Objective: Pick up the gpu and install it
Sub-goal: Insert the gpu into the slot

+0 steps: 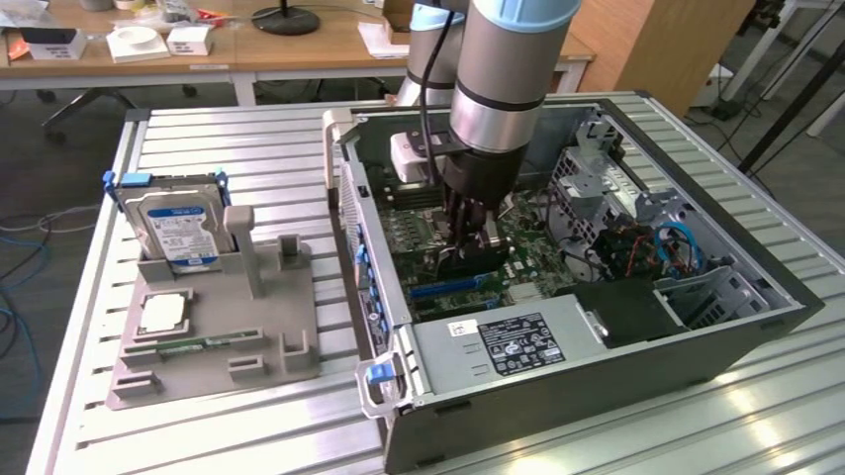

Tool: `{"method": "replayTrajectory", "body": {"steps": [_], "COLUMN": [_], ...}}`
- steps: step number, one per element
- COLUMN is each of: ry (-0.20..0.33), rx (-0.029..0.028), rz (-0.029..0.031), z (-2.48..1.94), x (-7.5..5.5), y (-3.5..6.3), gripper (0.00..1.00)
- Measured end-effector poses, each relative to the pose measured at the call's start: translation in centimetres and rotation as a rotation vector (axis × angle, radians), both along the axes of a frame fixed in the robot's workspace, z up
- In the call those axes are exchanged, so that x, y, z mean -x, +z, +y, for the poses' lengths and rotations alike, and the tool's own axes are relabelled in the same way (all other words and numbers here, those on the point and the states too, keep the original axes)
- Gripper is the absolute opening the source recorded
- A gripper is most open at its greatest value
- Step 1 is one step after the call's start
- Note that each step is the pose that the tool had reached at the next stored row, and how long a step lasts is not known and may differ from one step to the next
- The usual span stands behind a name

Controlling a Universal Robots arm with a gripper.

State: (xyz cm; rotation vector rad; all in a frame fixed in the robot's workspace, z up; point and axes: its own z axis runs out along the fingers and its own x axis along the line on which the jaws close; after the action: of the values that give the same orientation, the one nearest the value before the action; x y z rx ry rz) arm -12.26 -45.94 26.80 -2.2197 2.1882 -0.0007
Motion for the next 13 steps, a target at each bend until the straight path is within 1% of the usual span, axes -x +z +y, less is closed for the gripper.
{"method": "replayTrajectory", "body": {"steps": [13], "ry": [0.000], "rx": [0.0002], "rz": [0.0002], "z": [0.00], "x": [0.00], "y": [-0.29], "gripper": [0.26]}}
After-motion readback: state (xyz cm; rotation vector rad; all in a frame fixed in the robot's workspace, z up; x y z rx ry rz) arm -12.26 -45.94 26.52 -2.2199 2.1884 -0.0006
